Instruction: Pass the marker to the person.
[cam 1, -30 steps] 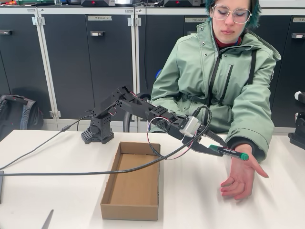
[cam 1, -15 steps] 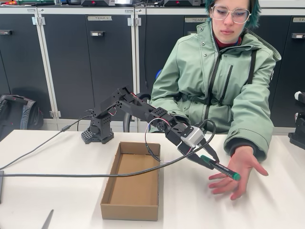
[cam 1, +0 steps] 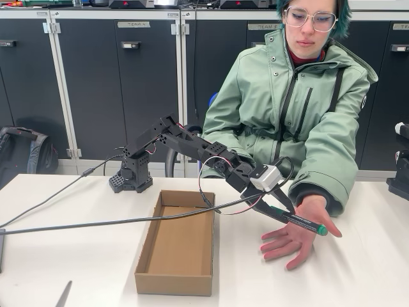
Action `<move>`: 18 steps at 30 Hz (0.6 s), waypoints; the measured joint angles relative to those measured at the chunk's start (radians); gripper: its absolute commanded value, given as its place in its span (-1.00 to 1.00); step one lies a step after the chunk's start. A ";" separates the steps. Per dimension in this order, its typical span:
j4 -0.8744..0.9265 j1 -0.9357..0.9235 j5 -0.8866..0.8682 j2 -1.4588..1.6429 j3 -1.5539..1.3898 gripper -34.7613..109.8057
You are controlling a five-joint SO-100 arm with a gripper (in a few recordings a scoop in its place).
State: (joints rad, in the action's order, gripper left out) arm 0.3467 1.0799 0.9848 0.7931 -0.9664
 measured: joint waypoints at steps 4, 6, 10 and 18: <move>-0.005 0.000 -0.026 0.000 0.000 -0.24; -0.017 0.000 -0.049 0.000 0.000 -0.08; -0.023 0.002 -0.054 0.000 -0.015 0.11; 0.032 -0.008 -0.043 0.018 -0.035 0.21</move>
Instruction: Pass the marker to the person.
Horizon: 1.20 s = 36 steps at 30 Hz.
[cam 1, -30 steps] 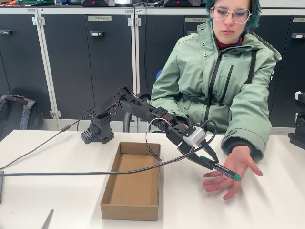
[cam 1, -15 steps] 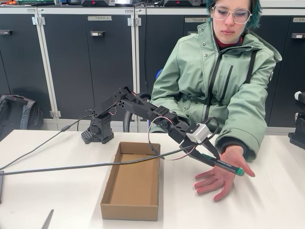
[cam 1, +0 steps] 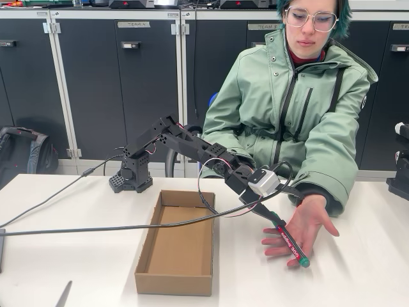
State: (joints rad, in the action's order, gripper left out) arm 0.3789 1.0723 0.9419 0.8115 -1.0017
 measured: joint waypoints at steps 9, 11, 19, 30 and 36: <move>0.086 -0.020 -0.044 0.224 0.000 0.11; 0.126 -0.020 -0.020 0.281 -0.008 -0.07; 0.330 -0.026 0.020 0.380 -0.015 -0.59; 0.466 -0.040 0.005 0.411 -0.015 -0.59; 0.512 -0.043 0.018 0.425 -0.014 -0.59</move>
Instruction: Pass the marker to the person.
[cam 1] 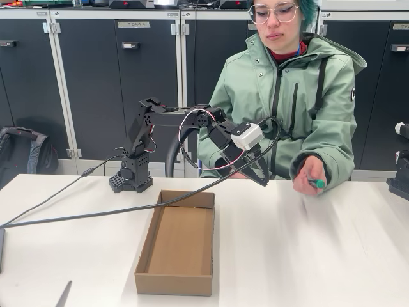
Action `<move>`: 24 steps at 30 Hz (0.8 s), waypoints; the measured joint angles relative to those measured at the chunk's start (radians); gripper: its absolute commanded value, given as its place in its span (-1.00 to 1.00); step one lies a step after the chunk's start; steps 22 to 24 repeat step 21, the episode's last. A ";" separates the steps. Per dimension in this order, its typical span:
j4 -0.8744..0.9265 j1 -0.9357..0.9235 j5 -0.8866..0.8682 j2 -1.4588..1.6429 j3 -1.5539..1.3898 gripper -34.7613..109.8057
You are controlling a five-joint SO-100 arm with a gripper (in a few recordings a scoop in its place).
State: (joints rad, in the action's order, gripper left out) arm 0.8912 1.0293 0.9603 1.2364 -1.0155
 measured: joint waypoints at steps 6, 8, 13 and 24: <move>0.063 0.000 0.009 0.005 0.021 -0.59; 0.069 0.000 0.009 0.005 0.026 -0.59; 0.097 -0.002 0.003 0.025 0.032 -0.59; 0.109 -0.015 0.003 0.031 0.032 -0.59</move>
